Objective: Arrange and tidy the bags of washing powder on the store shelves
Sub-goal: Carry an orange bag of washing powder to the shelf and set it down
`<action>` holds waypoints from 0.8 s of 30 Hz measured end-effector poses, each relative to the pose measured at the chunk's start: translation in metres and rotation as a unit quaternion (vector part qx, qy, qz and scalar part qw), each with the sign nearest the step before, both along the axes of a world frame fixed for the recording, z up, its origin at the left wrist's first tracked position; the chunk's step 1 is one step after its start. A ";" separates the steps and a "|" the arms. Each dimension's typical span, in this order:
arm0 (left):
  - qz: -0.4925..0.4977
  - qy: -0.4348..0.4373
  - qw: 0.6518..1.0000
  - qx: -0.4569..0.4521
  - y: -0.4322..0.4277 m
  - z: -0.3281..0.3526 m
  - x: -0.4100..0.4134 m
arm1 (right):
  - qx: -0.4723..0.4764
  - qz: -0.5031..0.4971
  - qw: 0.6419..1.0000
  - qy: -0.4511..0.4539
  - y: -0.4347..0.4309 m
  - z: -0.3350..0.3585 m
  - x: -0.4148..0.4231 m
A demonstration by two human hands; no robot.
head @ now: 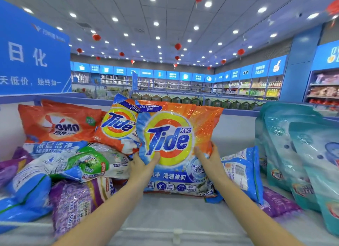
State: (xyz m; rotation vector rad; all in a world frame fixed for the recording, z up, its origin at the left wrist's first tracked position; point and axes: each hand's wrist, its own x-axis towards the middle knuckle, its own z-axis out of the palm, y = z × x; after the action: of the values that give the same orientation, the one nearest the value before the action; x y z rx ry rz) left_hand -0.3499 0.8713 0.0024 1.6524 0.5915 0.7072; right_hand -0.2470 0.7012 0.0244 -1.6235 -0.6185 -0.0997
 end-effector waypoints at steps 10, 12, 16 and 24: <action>-0.046 -0.035 0.998 -0.015 -0.015 -0.005 0.025 | 0.024 -0.044 0.999 -0.004 -0.015 -0.005 0.025; -0.040 -0.063 0.997 -0.026 -0.012 -0.004 0.022 | 0.020 -0.039 0.999 -0.002 -0.010 -0.006 0.025; -0.020 -0.084 0.995 -0.040 -0.007 -0.003 0.015 | 0.006 -0.013 1.000 0.000 -0.005 -0.006 0.019; -0.031 -0.075 0.996 -0.047 -0.008 0.001 0.007 | 0.009 0.023 0.999 0.025 -0.015 -0.006 0.019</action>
State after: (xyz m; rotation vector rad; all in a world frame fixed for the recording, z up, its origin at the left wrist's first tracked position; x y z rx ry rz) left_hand -0.3425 0.8636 0.0036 1.5086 0.4580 0.7399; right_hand -0.2281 0.6862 0.0188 -1.5893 -0.6144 -0.0306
